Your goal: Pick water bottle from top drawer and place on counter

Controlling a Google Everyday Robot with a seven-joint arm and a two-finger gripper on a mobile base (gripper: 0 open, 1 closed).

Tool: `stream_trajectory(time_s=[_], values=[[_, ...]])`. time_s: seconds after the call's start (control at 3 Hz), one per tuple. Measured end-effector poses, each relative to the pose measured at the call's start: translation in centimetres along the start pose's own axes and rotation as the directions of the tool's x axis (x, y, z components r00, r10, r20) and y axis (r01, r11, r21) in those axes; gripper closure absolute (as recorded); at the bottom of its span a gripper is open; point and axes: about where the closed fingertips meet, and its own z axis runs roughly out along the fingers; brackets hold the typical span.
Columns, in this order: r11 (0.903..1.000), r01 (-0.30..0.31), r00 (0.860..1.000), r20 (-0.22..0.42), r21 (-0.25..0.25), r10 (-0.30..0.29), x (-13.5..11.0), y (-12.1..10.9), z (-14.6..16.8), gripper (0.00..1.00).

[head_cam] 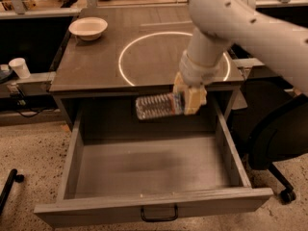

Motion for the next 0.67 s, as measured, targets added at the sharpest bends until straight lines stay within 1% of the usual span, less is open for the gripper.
stream_trajectory(time_s=[0.33,0.67], values=[[0.9825,-0.168,0.984,0.041,-0.081,0.172,1.0,-4.5,-1.1,1.0],[0.9673,-0.239,0.963,0.105,-0.084,0.247,1.7,-7.5,-2.5,1.0]])
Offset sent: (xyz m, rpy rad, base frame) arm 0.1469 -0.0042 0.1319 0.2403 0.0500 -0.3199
